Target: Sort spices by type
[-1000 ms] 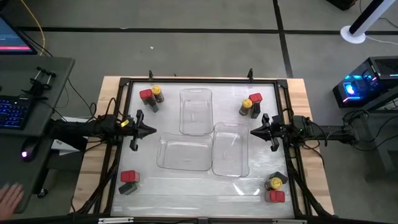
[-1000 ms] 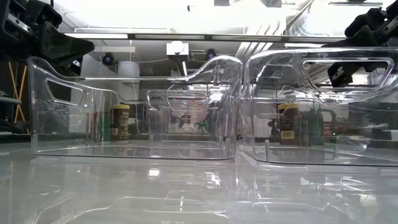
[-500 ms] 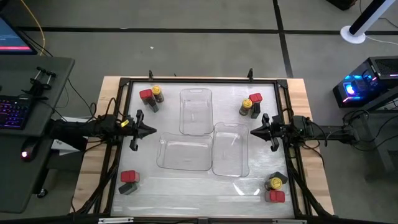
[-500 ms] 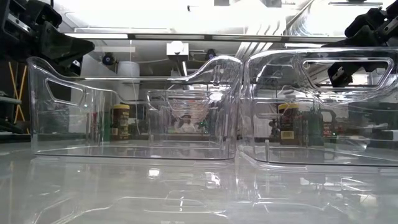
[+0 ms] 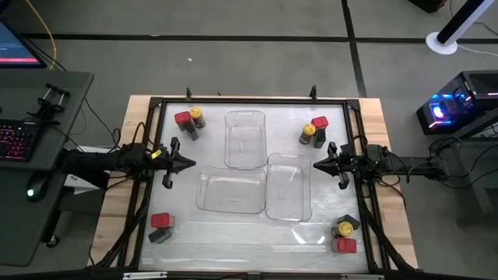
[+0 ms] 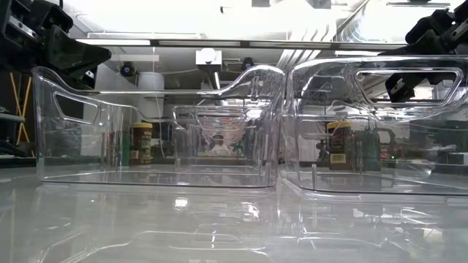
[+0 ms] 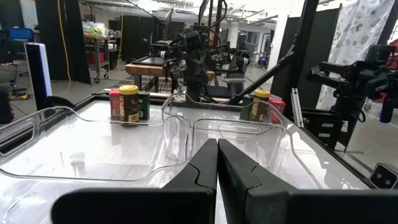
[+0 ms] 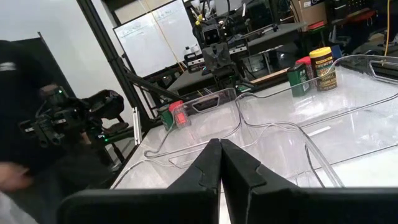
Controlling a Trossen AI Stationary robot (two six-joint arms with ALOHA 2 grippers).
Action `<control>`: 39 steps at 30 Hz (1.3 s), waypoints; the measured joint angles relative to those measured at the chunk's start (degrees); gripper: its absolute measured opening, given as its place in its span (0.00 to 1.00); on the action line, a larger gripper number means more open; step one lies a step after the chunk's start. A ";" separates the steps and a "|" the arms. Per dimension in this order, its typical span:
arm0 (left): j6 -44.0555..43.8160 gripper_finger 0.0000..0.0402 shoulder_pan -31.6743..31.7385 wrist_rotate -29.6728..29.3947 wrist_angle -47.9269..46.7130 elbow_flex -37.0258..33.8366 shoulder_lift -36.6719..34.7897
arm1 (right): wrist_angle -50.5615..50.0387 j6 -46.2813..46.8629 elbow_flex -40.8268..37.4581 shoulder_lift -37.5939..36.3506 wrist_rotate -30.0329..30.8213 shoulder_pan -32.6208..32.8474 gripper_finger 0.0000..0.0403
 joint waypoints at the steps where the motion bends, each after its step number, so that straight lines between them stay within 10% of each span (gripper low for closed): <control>1: 0.00 0.00 0.02 0.00 -0.02 -0.01 0.02 | -0.01 -0.02 0.00 0.00 0.00 -0.02 0.00; 15: 8.48 0.00 0.22 -4.73 4.43 -0.02 0.24 | -0.01 -0.01 0.00 0.00 0.00 -0.02 0.00; 19: -5.83 0.00 0.22 -6.91 22.77 -0.02 1.00 | 0.00 -0.01 0.00 -0.01 0.00 0.00 0.00; 22: -19.00 0.00 0.85 -20.76 36.09 0.67 3.44 | 0.00 -0.02 0.00 0.00 0.00 0.00 0.00; 25: -27.92 0.00 2.79 -31.13 35.06 4.20 10.09 | 0.00 0.00 0.00 0.00 0.00 0.00 0.00; 30: -24.77 0.00 8.51 -22.58 33.94 18.65 30.63 | 0.00 -0.01 0.00 -0.02 0.00 -0.01 0.00; 33: -18.35 0.00 14.64 -18.35 19.33 31.94 41.49 | -0.02 -0.02 0.00 0.00 0.00 -0.01 0.00; 39: -25.16 0.00 36.31 -14.40 -42.95 64.44 58.50 | 0.00 -0.02 0.00 -0.01 0.00 0.00 0.00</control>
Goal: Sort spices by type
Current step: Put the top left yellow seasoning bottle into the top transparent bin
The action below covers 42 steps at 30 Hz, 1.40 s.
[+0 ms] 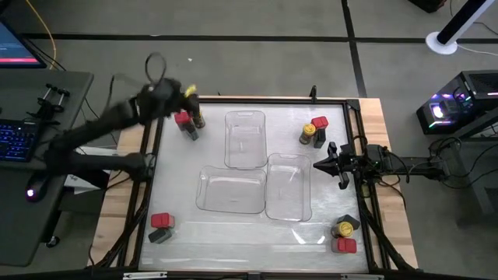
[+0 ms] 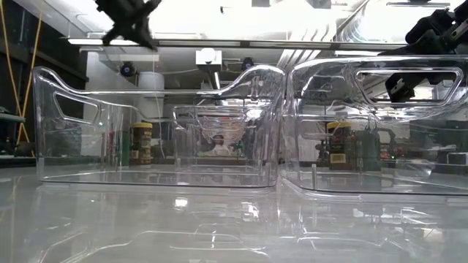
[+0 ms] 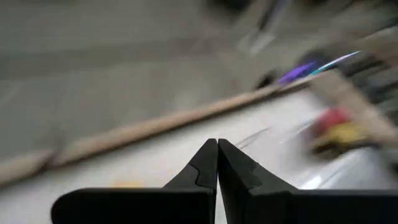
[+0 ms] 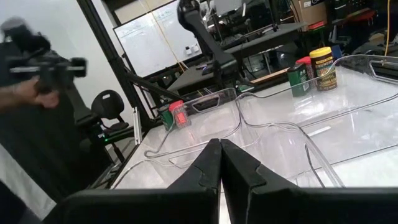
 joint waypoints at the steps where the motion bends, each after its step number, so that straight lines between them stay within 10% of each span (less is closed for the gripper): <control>1: -1.98 0.00 4.07 2.47 -7.89 4.71 2.73 | -0.02 0.02 0.00 0.00 0.00 -0.02 0.00; 5: -2.40 0.00 16.46 7.82 -24.53 16.38 11.18 | -0.02 0.02 0.00 -0.01 0.00 -0.02 0.00; 12: 4.70 0.00 24.81 16.08 -19.25 18.33 20.43 | -0.01 0.00 0.00 -0.01 0.00 -0.02 0.00; 28: 19.78 0.47 24.73 26.83 -22.92 18.32 35.43 | -0.02 0.00 0.00 -0.01 0.00 -0.01 0.00; 42: 22.98 0.73 20.91 21.47 -26.01 18.33 38.31 | -0.02 0.00 0.00 0.01 0.00 0.00 0.00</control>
